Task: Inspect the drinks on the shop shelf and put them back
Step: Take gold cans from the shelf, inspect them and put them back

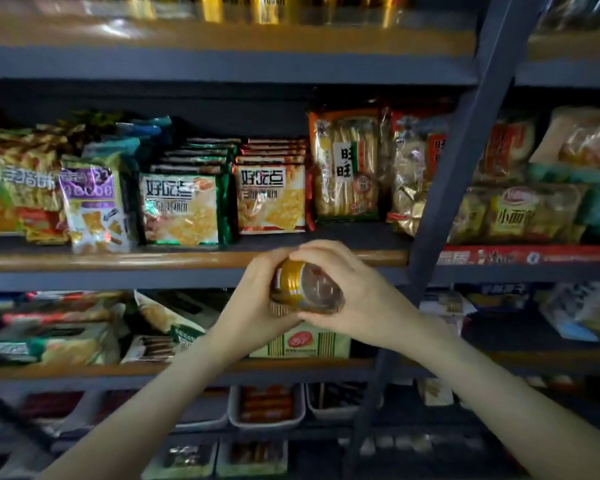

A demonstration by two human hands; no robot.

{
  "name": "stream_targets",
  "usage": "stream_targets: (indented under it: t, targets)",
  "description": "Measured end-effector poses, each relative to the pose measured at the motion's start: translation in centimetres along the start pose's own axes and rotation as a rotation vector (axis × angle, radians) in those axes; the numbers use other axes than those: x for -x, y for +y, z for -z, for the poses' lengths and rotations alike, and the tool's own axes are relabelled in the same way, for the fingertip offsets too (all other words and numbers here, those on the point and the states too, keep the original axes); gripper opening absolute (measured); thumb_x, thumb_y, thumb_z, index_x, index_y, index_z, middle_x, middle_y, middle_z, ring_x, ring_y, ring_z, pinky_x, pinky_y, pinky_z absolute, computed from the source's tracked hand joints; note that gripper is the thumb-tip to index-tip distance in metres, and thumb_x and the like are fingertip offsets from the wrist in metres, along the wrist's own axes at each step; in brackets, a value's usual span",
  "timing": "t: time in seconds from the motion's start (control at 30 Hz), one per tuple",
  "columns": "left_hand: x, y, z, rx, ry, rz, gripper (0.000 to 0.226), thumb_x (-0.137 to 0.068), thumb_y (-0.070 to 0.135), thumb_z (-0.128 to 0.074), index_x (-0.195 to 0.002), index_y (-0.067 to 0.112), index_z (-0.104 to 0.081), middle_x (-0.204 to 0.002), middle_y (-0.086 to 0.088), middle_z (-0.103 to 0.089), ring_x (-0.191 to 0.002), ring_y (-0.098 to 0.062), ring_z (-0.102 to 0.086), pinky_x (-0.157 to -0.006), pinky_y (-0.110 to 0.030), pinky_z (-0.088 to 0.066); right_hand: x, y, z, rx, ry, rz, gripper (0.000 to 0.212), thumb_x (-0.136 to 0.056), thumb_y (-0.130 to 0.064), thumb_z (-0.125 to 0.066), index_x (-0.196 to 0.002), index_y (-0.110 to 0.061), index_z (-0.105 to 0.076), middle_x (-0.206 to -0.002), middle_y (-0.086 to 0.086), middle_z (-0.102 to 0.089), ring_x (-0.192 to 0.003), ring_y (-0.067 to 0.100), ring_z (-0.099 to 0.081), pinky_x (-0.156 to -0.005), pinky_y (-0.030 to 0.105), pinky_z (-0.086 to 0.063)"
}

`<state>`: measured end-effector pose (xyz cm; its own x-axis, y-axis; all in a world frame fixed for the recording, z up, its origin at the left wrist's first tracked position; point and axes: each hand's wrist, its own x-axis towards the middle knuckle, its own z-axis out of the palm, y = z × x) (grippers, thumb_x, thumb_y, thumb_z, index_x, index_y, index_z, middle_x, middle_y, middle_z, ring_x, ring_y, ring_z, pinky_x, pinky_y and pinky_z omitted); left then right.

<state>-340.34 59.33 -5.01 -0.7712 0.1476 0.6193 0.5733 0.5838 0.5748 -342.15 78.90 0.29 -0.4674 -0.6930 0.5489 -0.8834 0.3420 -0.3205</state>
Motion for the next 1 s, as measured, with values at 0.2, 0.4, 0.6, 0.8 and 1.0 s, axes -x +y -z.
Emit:
stream_targets:
  t: [0.2,0.4,0.6,0.8,1.0]
  targets:
    - [3.9,1.4,-0.6,0.484,0.082,0.289,0.082,-0.068,0.055,-0.08,-0.133,0.026,-0.039,-0.128,0.016,-0.053,-0.121,-0.009,-0.054,-0.092,-0.027,-0.05,2.2,0.1,-3.1,-1.29,0.254,-0.69,0.068,-0.062,-0.025,-0.089,-0.122,-0.019,-0.058,-0.118,0.01,-0.065,-0.107,0.028,-0.064,-0.083,0.039,-0.057]
    - [5.1,2.7,-1.7,0.525,0.105,0.402,0.071,-0.065,0.037,-0.083,-0.127,0.03,-0.049,-0.122,-0.01,-0.056,-0.115,-0.017,-0.059,-0.095,-0.036,-0.051,3.2,-1.1,-5.8,-1.894,0.168,-0.899,0.089,-0.047,-0.029,-0.097,-0.125,-0.004,-0.062,-0.124,0.024,-0.062,-0.104,0.037,-0.066,-0.07,0.043,-0.059]
    - [4.4,3.6,-1.3,0.428,0.097,0.471,0.065,-0.058,0.044,-0.084,-0.115,0.031,-0.057,-0.11,0.002,-0.067,-0.104,-0.008,-0.065,-0.089,-0.031,-0.053,5.0,0.4,-6.5,-1.508,-0.035,-0.813,0.085,-0.06,-0.063,-0.081,-0.133,-0.027,-0.055,-0.139,0.008,-0.055,-0.125,0.026,-0.055,-0.099,0.048,-0.049]
    - [3.0,4.7,-1.6,0.612,0.147,0.759,0.069,-0.054,0.045,-0.09,-0.109,0.023,-0.053,-0.102,0.002,-0.069,-0.088,-0.008,-0.07,-0.072,-0.028,-0.058,6.1,0.2,-5.7,-0.962,-0.015,-0.627,0.077,-0.062,-0.048,-0.083,-0.126,-0.052,-0.04,-0.136,-0.009,-0.047,-0.119,0.007,-0.055,-0.094,0.031,-0.05]
    - [2.6,4.1,-0.6,0.701,-0.055,0.784,0.054,-0.074,0.048,-0.077,-0.115,0.02,-0.055,-0.117,-0.01,-0.062,-0.098,-0.015,-0.068,-0.082,-0.029,-0.057,6.1,0.6,-4.9,-1.014,0.128,-0.722,0.061,-0.059,-0.048,-0.078,-0.115,-0.034,-0.057,-0.116,0.0,-0.063,-0.105,0.015,-0.065,-0.083,0.03,-0.054]
